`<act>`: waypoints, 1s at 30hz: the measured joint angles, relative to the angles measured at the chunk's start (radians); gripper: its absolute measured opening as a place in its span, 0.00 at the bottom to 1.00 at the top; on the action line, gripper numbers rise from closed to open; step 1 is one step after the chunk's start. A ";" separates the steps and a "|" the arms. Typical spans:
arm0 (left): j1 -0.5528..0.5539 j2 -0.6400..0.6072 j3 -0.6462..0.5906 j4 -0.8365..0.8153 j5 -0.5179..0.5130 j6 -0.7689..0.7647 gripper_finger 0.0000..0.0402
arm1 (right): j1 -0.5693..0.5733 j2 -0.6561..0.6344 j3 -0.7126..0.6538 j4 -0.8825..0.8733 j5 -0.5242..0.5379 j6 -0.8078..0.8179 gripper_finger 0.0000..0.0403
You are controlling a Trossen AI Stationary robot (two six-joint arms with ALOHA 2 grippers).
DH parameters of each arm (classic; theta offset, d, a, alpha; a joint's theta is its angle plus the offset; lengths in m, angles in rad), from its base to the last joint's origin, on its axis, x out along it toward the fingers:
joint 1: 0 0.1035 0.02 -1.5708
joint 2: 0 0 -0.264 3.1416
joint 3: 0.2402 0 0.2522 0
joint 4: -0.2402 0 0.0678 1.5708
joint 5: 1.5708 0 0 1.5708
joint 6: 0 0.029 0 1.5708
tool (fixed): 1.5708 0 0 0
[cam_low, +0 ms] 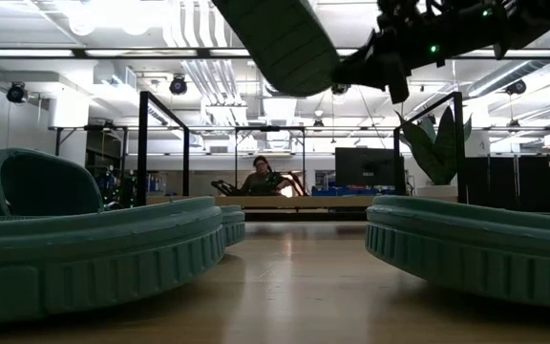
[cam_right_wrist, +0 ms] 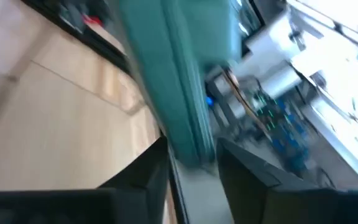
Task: Pick and place slides into the shelf
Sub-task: Put the green slipper on the shelf
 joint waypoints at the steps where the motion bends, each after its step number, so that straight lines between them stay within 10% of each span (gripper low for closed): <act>1: -0.002 -0.001 0.000 -0.001 -0.003 0.001 0.10 | -0.001 0.000 0.000 -0.003 0.024 0.000 0.35; 10: -0.011 -0.002 -0.005 0.013 -0.063 -0.002 0.10 | 0.000 -0.007 0.000 0.010 0.259 0.092 0.46; 19: -0.014 0.078 -0.010 0.012 -0.269 -0.027 0.10 | 0.001 -0.041 0.007 0.010 0.250 0.549 0.43; 30: -0.006 0.180 -0.026 0.012 -0.428 -0.031 0.10 | 0.003 -0.057 -0.010 -0.012 0.050 0.682 0.43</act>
